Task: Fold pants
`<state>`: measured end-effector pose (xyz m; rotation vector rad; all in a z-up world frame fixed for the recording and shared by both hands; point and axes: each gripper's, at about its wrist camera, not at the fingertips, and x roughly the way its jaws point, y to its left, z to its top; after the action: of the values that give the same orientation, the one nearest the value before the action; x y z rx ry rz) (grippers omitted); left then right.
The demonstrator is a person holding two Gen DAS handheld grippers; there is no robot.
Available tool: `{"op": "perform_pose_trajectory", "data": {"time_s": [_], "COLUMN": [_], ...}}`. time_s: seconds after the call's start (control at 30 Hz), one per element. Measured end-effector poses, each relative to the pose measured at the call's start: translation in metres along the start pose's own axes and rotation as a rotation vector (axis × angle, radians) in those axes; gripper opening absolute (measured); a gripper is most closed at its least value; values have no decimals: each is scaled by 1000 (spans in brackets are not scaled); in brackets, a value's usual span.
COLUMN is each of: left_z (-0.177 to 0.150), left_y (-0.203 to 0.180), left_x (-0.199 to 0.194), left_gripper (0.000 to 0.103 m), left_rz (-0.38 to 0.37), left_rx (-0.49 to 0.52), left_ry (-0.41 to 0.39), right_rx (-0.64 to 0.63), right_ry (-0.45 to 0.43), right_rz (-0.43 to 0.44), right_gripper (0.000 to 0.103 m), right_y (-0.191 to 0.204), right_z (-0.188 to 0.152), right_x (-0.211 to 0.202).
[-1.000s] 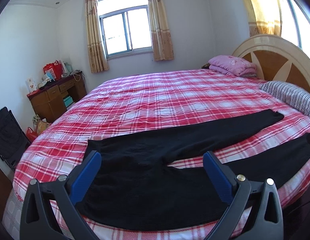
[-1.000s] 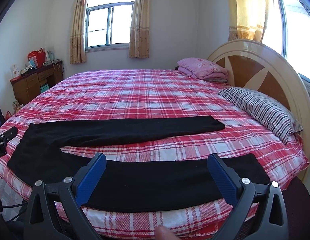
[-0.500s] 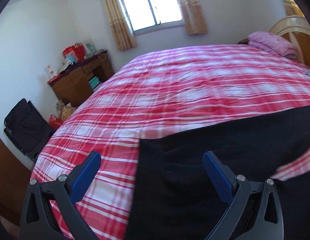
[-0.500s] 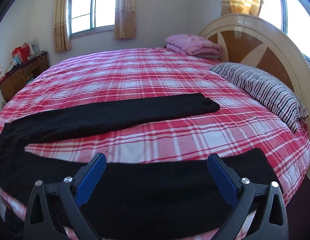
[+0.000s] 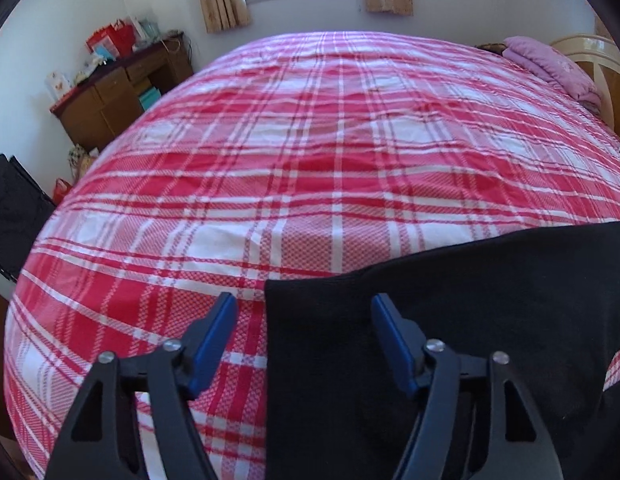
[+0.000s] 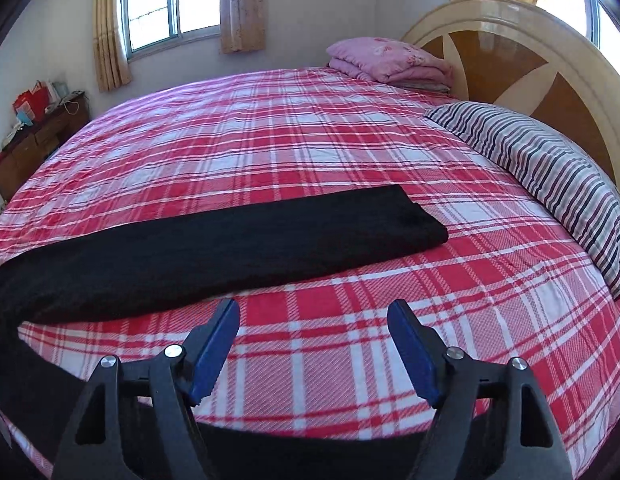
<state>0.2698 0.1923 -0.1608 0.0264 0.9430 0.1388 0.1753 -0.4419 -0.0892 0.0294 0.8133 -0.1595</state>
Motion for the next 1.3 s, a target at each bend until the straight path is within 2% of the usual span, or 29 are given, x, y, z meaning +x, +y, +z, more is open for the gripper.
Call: {"op": "perform_pose_trajectory", "data": {"time_s": [0.03, 0.1, 0.17, 0.23, 0.33, 0.43, 0.53, 0.87, 1.03, 1.1, 1.13, 1.17, 1.2, 1.3], "left_z": [0, 0, 2, 3, 5, 10, 12, 18, 19, 20, 20, 20, 20, 20], "left_y": [2, 3, 1, -3, -1, 1, -1, 1, 2, 1, 0, -1, -5, -12], "left_x": [2, 6, 8, 8, 11, 16, 17, 23, 25, 25, 26, 26, 25, 24], "left_gripper": [55, 51, 49, 34, 22, 22, 22, 22, 22, 22, 22, 22, 22, 22], "left_rz": [-11, -55, -57, -93, -167, -186, -181, -182, -186, -181, -181, -181, -175, -148], "left_rx": [1, 0, 16, 51, 41, 20, 25, 15, 6, 14, 20, 34, 75, 148], "left_ry": [16, 25, 26, 19, 22, 35, 35, 65, 72, 75, 78, 74, 68, 58], "right_rx": [10, 29, 45, 66, 104, 125, 149, 132, 130, 123, 116, 107, 103, 85], "right_ry": [9, 33, 46, 66, 81, 99, 124, 156, 215, 246, 243, 236, 235, 239], "right_rz": [1, -5, -33, -45, -84, -105, -85, -55, -33, -7, -9, -11, 4, 1], "right_gripper": [73, 68, 65, 58, 56, 56, 56, 56, 56, 42, 41, 36, 26, 18], "right_y": [-4, -15, -27, -40, -64, -85, -100, -107, -107, -105, -104, -103, -102, -97], "right_z": [3, 10, 20, 30, 45, 57, 69, 115, 123, 121, 120, 120, 120, 121], "right_x": [5, 16, 28, 39, 54, 70, 85, 151, 186, 196, 198, 198, 198, 198]}}
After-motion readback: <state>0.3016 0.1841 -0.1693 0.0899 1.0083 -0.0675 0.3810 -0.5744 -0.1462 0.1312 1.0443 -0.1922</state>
